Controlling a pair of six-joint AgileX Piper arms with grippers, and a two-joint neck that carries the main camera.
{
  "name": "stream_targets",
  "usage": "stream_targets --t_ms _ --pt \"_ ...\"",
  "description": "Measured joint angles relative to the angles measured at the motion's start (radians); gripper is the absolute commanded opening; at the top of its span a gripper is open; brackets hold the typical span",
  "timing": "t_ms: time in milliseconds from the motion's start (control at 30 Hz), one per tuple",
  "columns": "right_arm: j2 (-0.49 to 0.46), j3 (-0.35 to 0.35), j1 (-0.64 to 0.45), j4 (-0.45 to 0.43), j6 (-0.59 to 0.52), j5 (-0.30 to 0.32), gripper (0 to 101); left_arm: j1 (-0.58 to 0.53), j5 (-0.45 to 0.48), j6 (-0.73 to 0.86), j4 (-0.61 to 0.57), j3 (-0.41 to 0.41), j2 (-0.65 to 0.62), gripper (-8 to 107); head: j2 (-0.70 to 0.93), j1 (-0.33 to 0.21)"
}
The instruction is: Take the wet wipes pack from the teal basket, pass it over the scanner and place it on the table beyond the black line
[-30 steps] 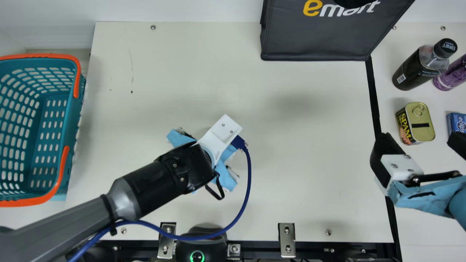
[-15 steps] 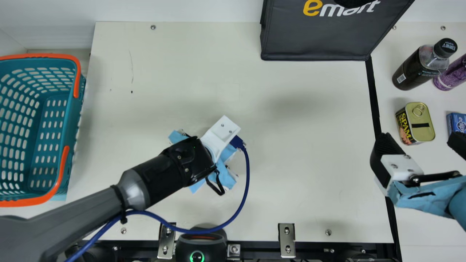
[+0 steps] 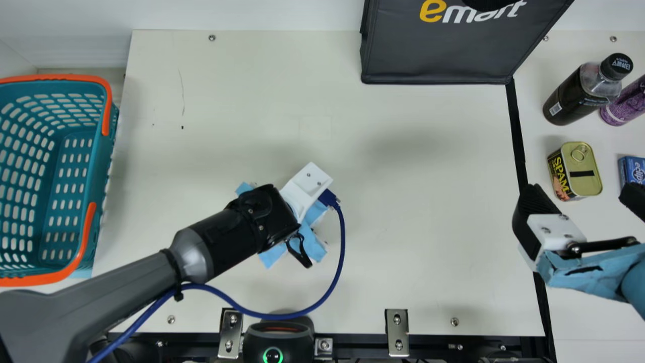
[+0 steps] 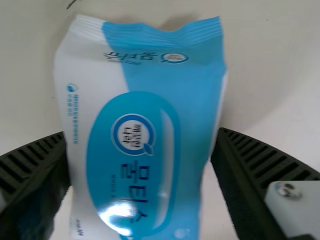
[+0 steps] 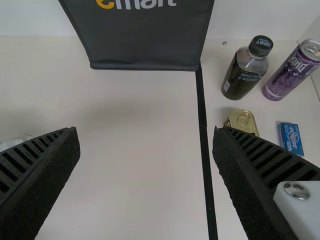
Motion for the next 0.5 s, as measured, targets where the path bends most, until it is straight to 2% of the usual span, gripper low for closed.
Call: stream_targets --t_ms 300,500 --pt "0.0 0.0 0.0 0.0 0.0 0.0 95 0.002 -0.009 0.004 0.002 0.01 -0.007 -8 0.0 0.0" --pt "0.0 0.0 0.0 0.0 0.0 0.0 95 0.002 -0.02 0.002 0.016 0.02 -0.024 -8 0.0 0.0"
